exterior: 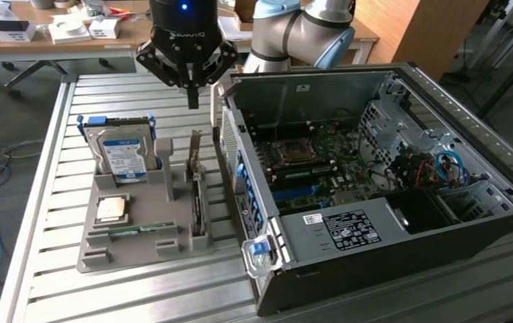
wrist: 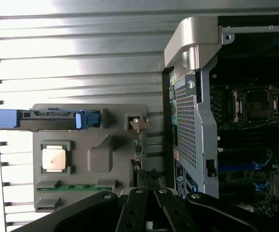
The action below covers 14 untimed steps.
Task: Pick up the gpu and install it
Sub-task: 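Reach for the gpu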
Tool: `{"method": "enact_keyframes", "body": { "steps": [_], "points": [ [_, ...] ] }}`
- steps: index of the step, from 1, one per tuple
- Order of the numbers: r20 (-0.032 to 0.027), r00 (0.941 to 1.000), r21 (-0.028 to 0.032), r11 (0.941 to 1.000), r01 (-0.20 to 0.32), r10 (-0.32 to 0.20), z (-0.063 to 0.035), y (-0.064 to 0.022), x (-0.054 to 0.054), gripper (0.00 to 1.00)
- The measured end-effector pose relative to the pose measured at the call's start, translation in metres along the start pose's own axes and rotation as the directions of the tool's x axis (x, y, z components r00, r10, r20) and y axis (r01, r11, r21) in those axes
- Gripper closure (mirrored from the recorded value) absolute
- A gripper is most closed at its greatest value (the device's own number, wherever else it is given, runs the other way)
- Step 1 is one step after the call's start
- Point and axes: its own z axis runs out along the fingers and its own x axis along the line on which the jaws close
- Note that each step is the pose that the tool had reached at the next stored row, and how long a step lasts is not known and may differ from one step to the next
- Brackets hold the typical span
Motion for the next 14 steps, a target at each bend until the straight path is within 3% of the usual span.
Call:
{"method": "enact_keyframes", "body": {
  "steps": [14],
  "points": [
    [0.0,1.0,-0.0001,1.0,0.0,0.0,-0.0014,-0.0294,0.003,0.89]
  ]
}}
